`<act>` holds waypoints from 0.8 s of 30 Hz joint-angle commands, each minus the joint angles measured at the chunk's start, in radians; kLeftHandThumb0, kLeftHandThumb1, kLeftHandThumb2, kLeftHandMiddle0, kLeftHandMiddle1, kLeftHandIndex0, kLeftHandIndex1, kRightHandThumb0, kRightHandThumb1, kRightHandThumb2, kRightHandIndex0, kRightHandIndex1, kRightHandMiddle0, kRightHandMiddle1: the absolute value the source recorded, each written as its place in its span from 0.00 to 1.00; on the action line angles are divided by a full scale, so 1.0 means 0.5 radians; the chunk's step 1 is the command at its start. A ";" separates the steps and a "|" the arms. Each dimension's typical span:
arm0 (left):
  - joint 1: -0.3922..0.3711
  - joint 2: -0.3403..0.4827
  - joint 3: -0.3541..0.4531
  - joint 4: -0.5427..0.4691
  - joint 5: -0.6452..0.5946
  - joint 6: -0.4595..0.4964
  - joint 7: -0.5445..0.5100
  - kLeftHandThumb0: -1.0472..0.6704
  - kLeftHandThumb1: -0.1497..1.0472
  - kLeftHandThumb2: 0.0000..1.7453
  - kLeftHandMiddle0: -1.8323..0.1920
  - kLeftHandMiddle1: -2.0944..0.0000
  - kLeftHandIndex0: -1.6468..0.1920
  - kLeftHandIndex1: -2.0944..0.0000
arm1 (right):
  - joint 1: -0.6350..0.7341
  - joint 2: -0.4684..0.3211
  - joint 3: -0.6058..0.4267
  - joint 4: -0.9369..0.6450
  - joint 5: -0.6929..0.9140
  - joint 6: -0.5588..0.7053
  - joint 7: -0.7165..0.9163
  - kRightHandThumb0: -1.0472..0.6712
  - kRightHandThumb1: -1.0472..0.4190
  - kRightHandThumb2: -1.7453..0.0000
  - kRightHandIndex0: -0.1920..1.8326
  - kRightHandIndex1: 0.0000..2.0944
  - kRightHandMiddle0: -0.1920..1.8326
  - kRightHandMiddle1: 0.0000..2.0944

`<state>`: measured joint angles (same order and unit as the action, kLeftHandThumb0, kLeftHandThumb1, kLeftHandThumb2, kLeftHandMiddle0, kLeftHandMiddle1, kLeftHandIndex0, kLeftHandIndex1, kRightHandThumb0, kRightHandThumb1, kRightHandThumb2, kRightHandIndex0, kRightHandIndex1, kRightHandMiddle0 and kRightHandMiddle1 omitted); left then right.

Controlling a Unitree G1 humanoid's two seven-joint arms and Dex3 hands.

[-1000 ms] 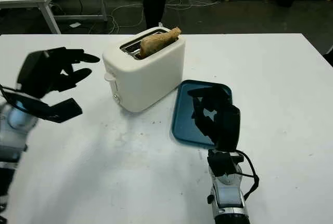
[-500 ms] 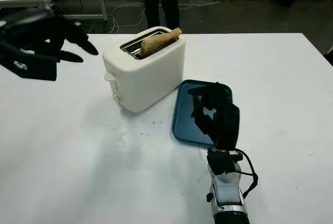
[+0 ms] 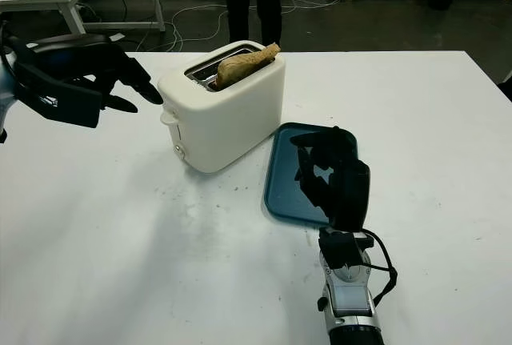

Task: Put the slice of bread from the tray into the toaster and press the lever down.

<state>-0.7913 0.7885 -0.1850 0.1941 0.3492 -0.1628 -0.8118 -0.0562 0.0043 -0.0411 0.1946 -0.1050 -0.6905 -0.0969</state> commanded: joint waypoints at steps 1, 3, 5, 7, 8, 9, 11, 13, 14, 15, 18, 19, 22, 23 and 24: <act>0.036 -0.009 -0.021 0.023 0.009 -0.037 0.024 0.47 0.87 0.22 0.44 0.17 0.41 1.00 | -0.025 -0.008 -0.015 0.020 0.007 -0.065 -0.017 0.34 0.09 0.77 0.58 0.83 0.43 0.80; 0.059 -0.014 -0.022 0.028 0.007 -0.053 0.032 0.47 0.87 0.24 0.47 0.17 0.42 1.00 | -0.028 -0.006 -0.016 0.023 0.000 -0.068 -0.022 0.34 0.09 0.76 0.58 0.83 0.43 0.81; 0.077 -0.021 -0.026 0.024 0.013 -0.034 0.031 0.48 0.86 0.25 0.48 0.19 0.43 1.00 | -0.032 -0.005 -0.020 0.031 -0.017 -0.080 -0.034 0.34 0.09 0.76 0.58 0.83 0.42 0.81; 0.091 -0.026 -0.033 0.021 0.017 -0.015 0.024 0.48 0.86 0.27 0.51 0.23 0.44 1.00 | -0.033 -0.004 -0.019 0.037 -0.005 -0.087 -0.031 0.34 0.09 0.76 0.58 0.83 0.42 0.82; 0.096 -0.028 -0.035 0.024 0.016 -0.022 0.025 0.48 0.86 0.27 0.53 0.35 0.43 1.00 | -0.032 -0.003 -0.019 0.035 -0.002 -0.085 -0.031 0.34 0.09 0.76 0.58 0.83 0.42 0.82; 0.100 -0.029 -0.038 0.030 0.017 -0.033 0.025 0.48 0.86 0.28 0.55 0.43 0.42 0.99 | -0.031 -0.002 -0.019 0.031 -0.005 -0.082 -0.033 0.34 0.09 0.76 0.59 0.83 0.42 0.82; 0.106 -0.031 -0.047 0.038 0.021 -0.040 0.025 0.47 0.87 0.28 0.54 0.60 0.43 1.00 | -0.033 -0.005 -0.020 0.030 -0.011 -0.089 -0.034 0.34 0.09 0.76 0.59 0.83 0.42 0.82; 0.102 -0.029 -0.062 0.054 0.027 -0.051 0.023 0.47 0.88 0.28 0.52 0.54 0.43 1.00 | -0.038 -0.009 -0.020 0.040 -0.006 -0.106 -0.030 0.35 0.09 0.76 0.59 0.83 0.42 0.82; 0.096 -0.028 -0.068 0.064 0.030 -0.058 0.022 0.47 0.88 0.28 0.54 0.54 0.43 0.99 | -0.041 -0.011 -0.021 0.046 -0.007 -0.115 -0.031 0.35 0.09 0.76 0.59 0.83 0.42 0.82; 0.092 -0.028 -0.074 0.073 0.032 -0.063 0.021 0.47 0.88 0.28 0.54 0.54 0.43 0.99 | -0.042 -0.012 -0.024 0.048 -0.016 -0.117 -0.036 0.35 0.09 0.76 0.59 0.83 0.41 0.82; 0.082 -0.029 -0.085 0.090 0.041 -0.066 0.026 0.47 0.88 0.28 0.58 0.54 0.44 1.00 | -0.041 -0.016 -0.030 0.047 -0.037 -0.112 -0.046 0.35 0.09 0.75 0.59 0.83 0.41 0.82; 0.078 -0.028 -0.089 0.098 0.048 -0.079 0.029 0.47 0.88 0.28 0.61 0.56 0.44 1.00 | -0.040 -0.016 -0.029 0.044 -0.034 -0.110 -0.044 0.35 0.09 0.76 0.59 0.83 0.41 0.82; 0.075 -0.032 -0.096 0.113 0.073 -0.104 0.045 0.46 0.89 0.28 0.61 0.67 0.44 1.00 | -0.042 -0.016 -0.029 0.047 -0.032 -0.122 -0.042 0.35 0.09 0.76 0.59 0.83 0.41 0.82; 0.074 -0.033 -0.099 0.117 0.084 -0.106 0.054 0.46 0.89 0.28 0.59 0.68 0.46 1.00 | -0.044 -0.019 -0.029 0.055 -0.028 -0.132 -0.038 0.35 0.09 0.76 0.59 0.83 0.41 0.82; 0.074 -0.034 -0.102 0.122 0.092 -0.107 0.061 0.46 0.89 0.28 0.57 0.67 0.47 1.00 | -0.047 -0.021 -0.029 0.063 -0.023 -0.141 -0.034 0.35 0.09 0.75 0.58 0.83 0.41 0.83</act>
<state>-0.7480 0.7761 -0.2255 0.2448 0.3746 -0.2081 -0.7939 -0.0669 0.0034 -0.0520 0.2158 -0.1244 -0.7304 -0.1120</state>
